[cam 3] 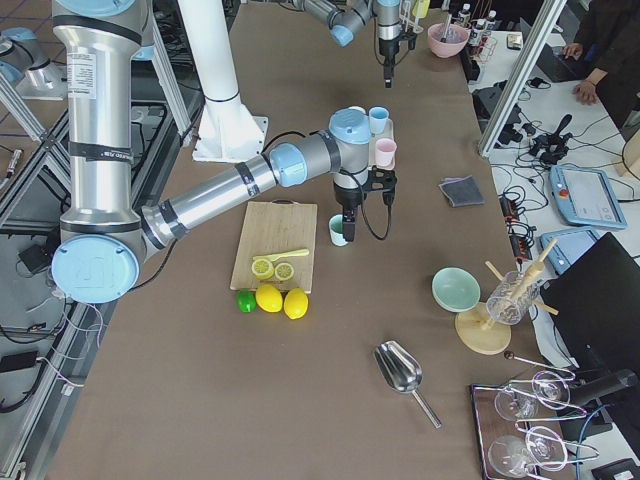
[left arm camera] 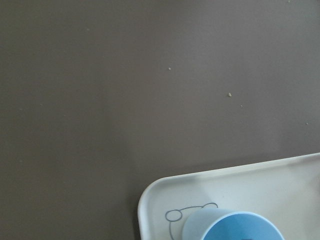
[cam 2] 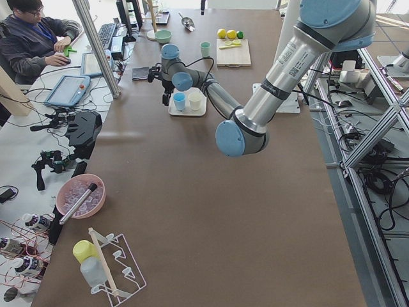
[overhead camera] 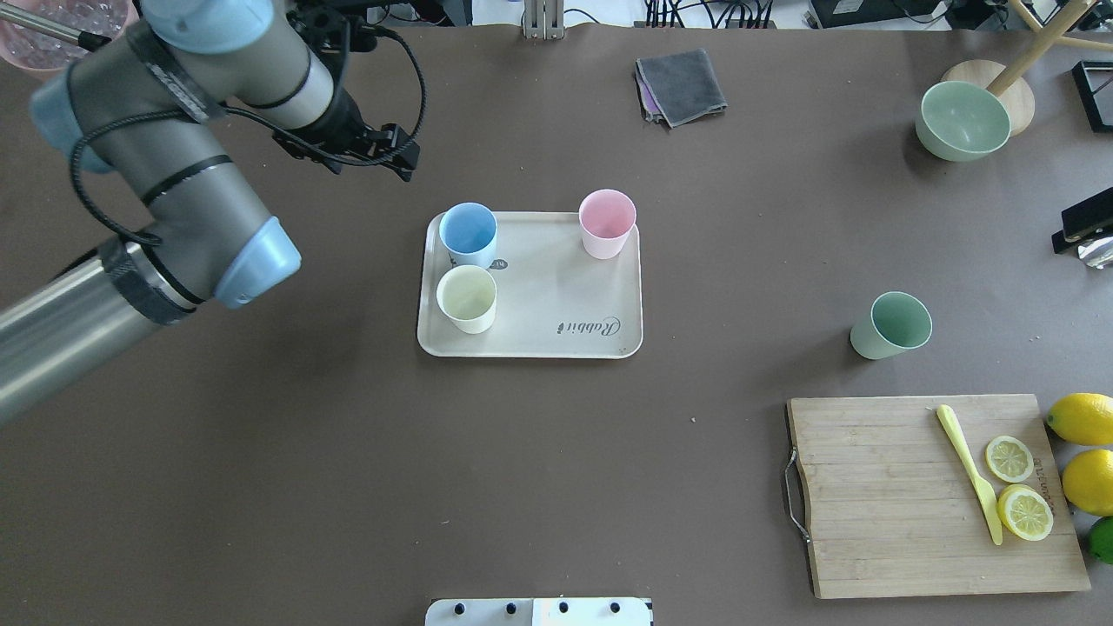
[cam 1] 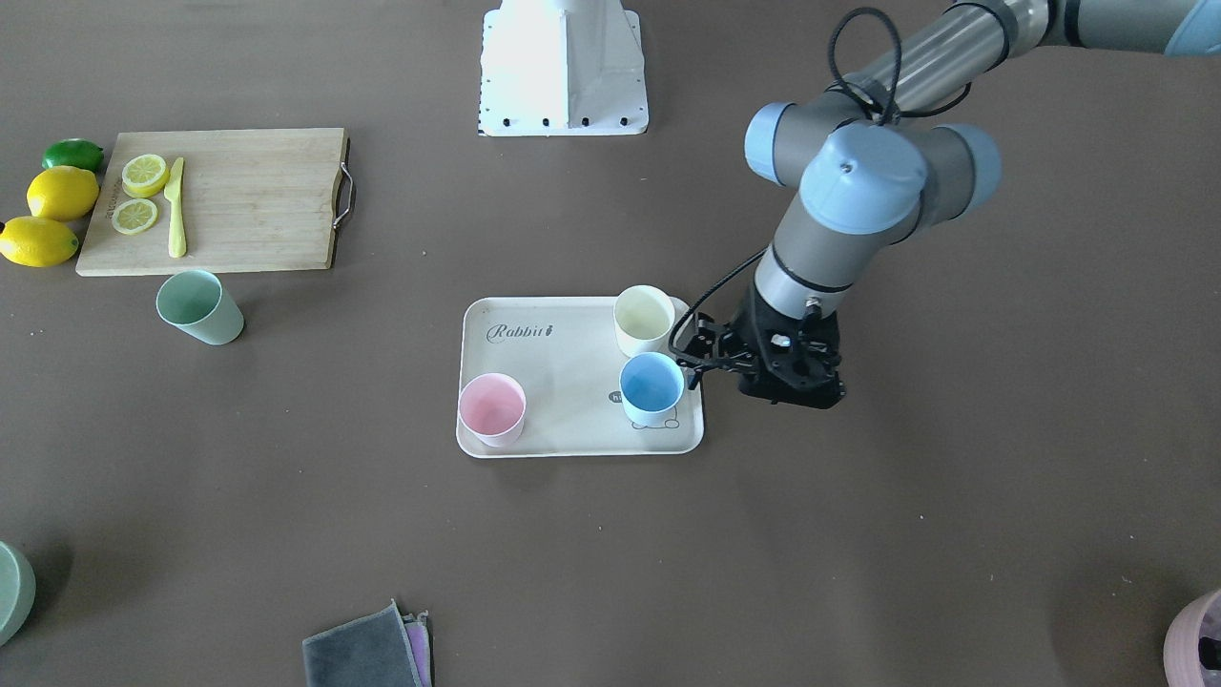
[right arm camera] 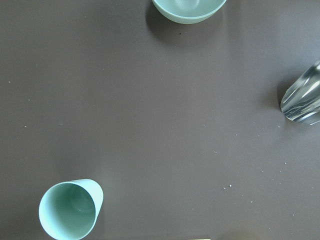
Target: Place all cups on tray
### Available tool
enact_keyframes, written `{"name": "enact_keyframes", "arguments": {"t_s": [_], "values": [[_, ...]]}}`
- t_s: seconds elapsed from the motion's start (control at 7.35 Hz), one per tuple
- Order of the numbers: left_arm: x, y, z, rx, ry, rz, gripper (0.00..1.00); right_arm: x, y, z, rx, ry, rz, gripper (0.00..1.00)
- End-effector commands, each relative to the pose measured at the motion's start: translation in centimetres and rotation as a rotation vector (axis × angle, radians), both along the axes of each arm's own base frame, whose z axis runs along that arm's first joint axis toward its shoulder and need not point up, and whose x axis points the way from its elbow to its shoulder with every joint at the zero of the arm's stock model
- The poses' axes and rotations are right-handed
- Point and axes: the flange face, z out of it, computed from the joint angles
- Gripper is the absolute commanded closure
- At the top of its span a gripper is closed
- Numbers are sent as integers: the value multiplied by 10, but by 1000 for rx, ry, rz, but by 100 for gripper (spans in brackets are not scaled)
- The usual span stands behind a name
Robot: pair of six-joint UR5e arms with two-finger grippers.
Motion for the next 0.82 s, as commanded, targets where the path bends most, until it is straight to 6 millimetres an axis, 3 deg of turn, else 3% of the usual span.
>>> {"name": "enact_keyframes", "arguments": {"t_s": [0.0, 0.14, 0.27, 0.41, 0.68], "values": [[-123, 11, 21, 84, -105, 61, 3, -48, 13, 5, -6, -25, 10, 0], [-132, 15, 39, 87, -120, 70, 3, -82, 15, 19, 26, -11, -7, 0], [-132, 15, 40, 85, -122, 69, 3, -111, 14, 39, 50, 6, -10, 0], [-131, 16, 39, 87, -119, 71, 3, -131, 14, 50, 66, -3, -28, 0], [-129, 17, 38, 83, -117, 68, 2, -156, 17, 55, 87, 20, -46, 0]]}}
